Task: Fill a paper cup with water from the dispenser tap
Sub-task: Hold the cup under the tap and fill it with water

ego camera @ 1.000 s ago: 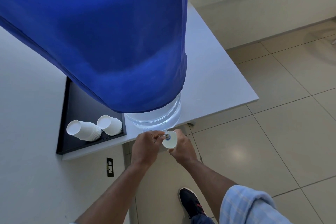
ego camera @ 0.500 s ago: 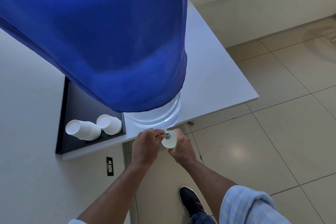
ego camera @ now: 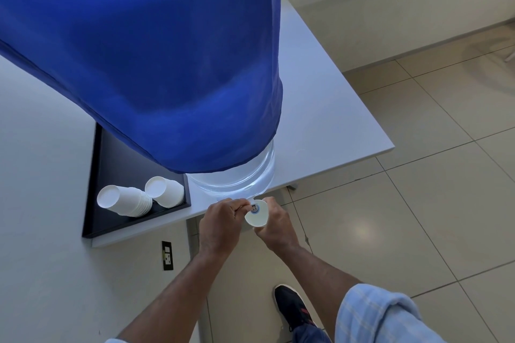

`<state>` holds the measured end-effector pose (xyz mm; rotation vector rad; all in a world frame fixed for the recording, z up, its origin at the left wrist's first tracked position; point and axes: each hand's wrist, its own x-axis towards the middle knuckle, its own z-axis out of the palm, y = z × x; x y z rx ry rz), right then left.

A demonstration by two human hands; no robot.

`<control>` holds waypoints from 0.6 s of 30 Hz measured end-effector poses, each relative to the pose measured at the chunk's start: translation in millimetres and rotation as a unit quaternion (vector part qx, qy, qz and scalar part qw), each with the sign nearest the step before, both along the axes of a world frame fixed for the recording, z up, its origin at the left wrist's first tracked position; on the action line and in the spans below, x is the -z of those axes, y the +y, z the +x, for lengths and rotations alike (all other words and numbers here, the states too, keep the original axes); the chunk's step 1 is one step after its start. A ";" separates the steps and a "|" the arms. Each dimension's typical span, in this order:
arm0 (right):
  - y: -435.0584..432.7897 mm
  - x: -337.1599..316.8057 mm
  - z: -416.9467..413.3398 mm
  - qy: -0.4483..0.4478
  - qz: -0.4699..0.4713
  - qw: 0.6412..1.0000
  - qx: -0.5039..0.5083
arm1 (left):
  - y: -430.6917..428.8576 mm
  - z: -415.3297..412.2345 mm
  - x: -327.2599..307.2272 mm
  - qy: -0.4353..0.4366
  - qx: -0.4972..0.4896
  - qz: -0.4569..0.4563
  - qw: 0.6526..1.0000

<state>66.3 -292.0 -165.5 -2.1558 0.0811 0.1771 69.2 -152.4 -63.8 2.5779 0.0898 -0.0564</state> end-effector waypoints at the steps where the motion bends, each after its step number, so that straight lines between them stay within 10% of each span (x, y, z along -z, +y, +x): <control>1: -0.3 0.2 0.2 -0.001 0.000 1.000 0.001 | -0.3 0.2 0.2 -0.002 0.001 0.001 1.000; 18: -1.6 4.0 -1.6 -0.006 0.009 1.000 0.011 | -0.8 -1.9 1.9 -0.022 0.013 -0.024 0.999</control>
